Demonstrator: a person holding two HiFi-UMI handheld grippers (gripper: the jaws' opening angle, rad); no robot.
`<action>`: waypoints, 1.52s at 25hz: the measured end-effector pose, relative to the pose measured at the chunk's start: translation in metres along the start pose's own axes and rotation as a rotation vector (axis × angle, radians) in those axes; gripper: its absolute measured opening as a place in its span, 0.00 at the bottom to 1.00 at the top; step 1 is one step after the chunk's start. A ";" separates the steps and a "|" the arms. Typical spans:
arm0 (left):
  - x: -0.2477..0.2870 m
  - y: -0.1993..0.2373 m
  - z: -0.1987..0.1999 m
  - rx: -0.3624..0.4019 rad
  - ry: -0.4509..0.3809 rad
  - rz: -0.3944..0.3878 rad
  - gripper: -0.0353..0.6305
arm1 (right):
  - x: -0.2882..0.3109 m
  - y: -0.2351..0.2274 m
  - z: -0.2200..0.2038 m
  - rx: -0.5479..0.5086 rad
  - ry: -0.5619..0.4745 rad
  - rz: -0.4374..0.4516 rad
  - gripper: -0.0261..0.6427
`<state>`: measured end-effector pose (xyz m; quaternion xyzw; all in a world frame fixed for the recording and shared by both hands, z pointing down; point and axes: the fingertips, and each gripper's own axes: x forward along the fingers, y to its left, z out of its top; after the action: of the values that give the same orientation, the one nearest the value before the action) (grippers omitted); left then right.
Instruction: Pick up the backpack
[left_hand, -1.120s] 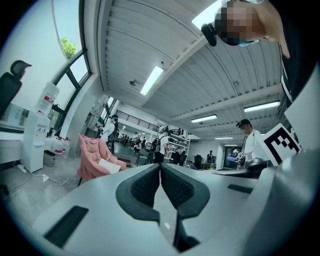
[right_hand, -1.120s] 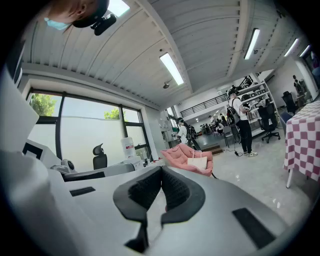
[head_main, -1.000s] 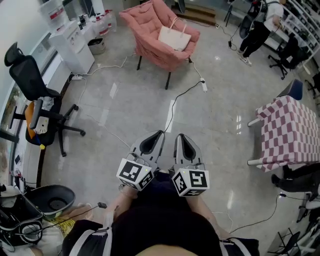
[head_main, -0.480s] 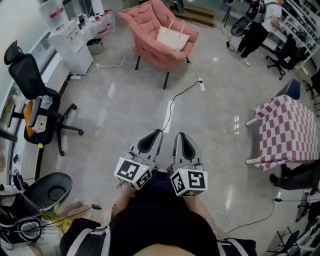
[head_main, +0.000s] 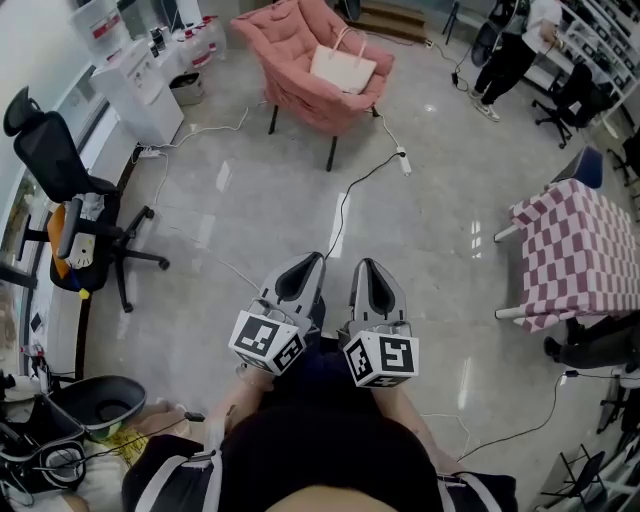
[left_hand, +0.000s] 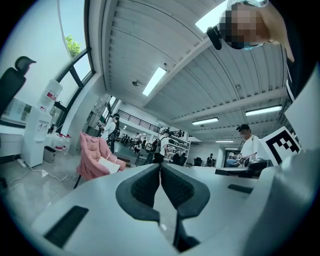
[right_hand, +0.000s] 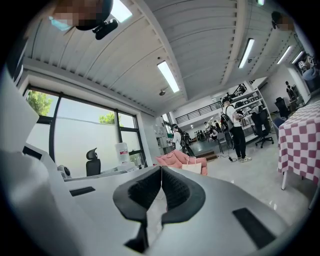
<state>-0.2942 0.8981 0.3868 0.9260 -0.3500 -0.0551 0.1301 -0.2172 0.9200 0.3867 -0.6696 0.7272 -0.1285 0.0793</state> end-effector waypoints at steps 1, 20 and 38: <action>0.003 0.000 0.000 -0.001 0.002 -0.001 0.09 | 0.002 -0.002 0.000 0.002 0.001 -0.002 0.09; 0.090 0.058 0.015 -0.028 0.005 0.013 0.09 | 0.101 -0.037 0.015 0.021 0.017 -0.004 0.09; 0.205 0.138 0.059 -0.041 0.010 -0.016 0.09 | 0.237 -0.061 0.045 0.026 0.039 -0.018 0.09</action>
<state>-0.2388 0.6510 0.3668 0.9262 -0.3409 -0.0586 0.1503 -0.1675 0.6764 0.3748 -0.6724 0.7209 -0.1516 0.0726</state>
